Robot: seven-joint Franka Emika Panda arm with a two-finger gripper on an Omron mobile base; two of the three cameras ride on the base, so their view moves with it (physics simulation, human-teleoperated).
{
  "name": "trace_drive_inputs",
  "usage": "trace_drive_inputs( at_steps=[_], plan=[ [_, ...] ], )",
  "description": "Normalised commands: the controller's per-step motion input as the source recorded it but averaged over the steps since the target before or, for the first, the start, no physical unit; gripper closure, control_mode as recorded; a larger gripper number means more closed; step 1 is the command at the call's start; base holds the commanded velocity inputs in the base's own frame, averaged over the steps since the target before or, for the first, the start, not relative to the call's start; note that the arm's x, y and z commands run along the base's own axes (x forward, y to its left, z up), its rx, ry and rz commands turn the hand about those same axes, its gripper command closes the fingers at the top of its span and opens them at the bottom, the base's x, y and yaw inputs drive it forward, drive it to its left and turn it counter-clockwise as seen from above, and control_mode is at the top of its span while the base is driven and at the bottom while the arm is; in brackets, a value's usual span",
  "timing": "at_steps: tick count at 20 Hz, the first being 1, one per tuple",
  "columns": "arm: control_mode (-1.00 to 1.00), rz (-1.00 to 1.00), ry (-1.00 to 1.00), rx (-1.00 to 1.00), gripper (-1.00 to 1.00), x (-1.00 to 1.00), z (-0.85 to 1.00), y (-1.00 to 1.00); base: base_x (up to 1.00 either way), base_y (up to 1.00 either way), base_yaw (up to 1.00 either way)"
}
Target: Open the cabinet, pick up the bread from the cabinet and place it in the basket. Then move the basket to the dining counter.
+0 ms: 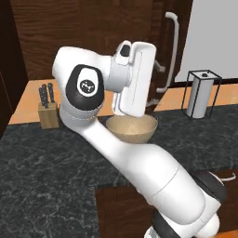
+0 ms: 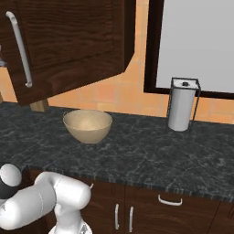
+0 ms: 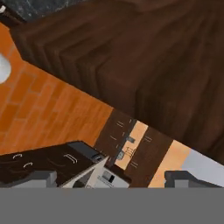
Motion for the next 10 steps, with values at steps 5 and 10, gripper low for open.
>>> trace_drive_inputs(
  at_steps=[5,10],
  plan=[
    [-1.0,0.01,0.01,-0.2,-1.0,-0.21,0.18,-0.19,0.0,0.0,0.0],
    [-1.0,0.11,0.0,-0.01,-1.0,-0.24,0.34,-0.24,0.0,0.0,0.0]
  ],
)
